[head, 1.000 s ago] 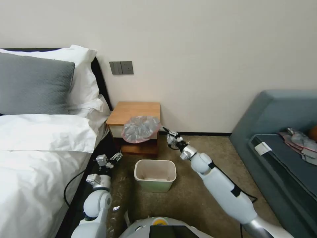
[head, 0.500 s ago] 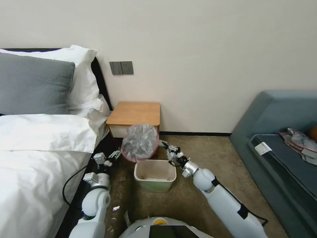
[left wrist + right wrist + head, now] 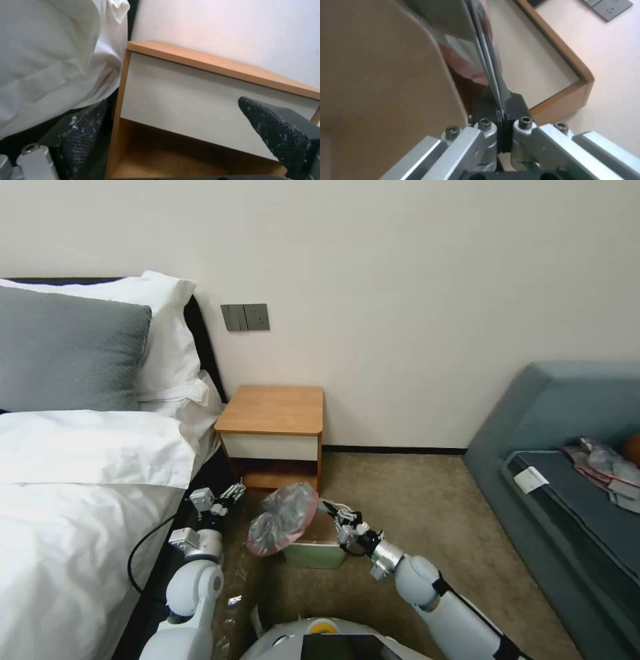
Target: Pick up the garbage bag from the table and place it over the trash can.
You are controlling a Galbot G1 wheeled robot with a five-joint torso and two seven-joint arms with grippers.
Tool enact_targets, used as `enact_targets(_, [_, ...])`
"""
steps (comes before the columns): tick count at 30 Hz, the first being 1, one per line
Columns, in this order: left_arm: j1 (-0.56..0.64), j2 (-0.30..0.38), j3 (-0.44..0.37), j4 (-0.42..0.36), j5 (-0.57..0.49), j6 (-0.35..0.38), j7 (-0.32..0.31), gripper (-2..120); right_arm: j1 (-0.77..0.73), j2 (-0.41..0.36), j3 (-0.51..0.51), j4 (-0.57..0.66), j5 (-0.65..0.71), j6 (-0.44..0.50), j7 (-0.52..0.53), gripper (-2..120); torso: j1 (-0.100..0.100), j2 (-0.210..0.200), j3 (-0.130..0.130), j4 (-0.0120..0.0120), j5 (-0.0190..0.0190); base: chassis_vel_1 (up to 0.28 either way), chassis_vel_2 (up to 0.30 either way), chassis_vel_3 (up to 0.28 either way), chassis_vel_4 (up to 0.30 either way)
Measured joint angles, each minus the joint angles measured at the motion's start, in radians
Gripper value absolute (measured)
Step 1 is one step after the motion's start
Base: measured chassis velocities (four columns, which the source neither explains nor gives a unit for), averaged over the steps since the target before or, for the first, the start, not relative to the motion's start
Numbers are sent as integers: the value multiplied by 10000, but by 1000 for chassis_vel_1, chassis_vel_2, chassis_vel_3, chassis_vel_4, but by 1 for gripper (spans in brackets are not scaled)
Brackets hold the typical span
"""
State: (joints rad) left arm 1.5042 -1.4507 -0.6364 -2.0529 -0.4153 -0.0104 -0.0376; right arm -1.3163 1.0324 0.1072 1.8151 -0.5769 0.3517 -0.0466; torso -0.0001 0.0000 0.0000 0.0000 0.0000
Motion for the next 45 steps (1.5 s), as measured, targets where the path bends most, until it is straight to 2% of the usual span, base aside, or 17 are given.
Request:
enact_targets(11, [-22, -16, 181, 53, 56, 12, 12, 100, -308, -379, 160, 236, 403, -14, -128, 0, 0, 0, 0, -1, 0, 0, 0, 0, 0])
enact_targets(14, [-34, -14, 309, 58, 122, 40, 23, 100, -423, -736, 172, 402, 1122, -251, -389, 18, 0, 0, 0, 0, 1, 0, 0, 0, 0])
enact_targets(16, [-40, -5, 316, 58, 125, 48, 28, 100, -455, -839, 212, 470, 1312, -325, -460, 21, 1, 0, 0, 0, 1, 0, 0, 0, 0])
enact_targets(18, [-44, 10, 358, 58, 143, 55, 38, 100, -532, -1080, 309, 627, 1730, -456, -609, 32, 0, 0, 0, 0, -1, 0, 0, 0, 0])
enact_targets(20, [-43, 10, 379, 58, 151, 56, 41, 100, -560, -1146, 343, 675, 1816, -488, -638, 34, 0, 0, 0, 0, 0, 0, 0, 0, 0])
enact_targets(23, [-41, -25, 490, 88, 214, 57, 50, 100, -752, -1461, 564, 849, 1998, -528, -744, 51, 0, 0, 0, 0, 1, 0, 0, 0, 0])
enact_targets(28, [-38, -19, 533, 88, 235, 61, 62, 100, -1030, -1794, 908, 1064, 2112, -535, -783, 63, 0, 0, 0, -1, 0, 0, 0, 0, 0])
enact_targets(30, [-20, 72, 561, 88, 232, 92, 67, 100, -1280, -2030, 1218, 1248, 2214, -532, -786, 75, 1, 0, 0, 0, 2, 0, 0, 0, 0])
enact_targets(33, [45, 200, 579, 50, 140, 209, 64, 100, -1471, -2217, 1425, 1384, 2307, -529, -742, 81, 2, 0, 0, -2, -1, 0, 0, 0, 0])
enact_targets(36, [311, 581, 650, -354, -442, 843, 118, 100, -1705, -2458, 1793, 1677, 2519, -526, -527, 96, 2, 0, 0, 0, -1, 0, 0, 0, 0])
enact_targets(41, [653, 975, 748, -842, -923, 1632, 399, 100, -1791, -2287, 2195, 1999, 2818, -556, -358, 100, 1, 0, 0, 0, 1, 0, 0, 0, 0])
enact_targets(45, [878, 1196, 781, -956, -955, 1845, 677, 100, -1838, -2021, 2402, 2092, 2899, -549, -331, 100, 2, 1, 0, 0, 0, 0, 0, 0, 0])
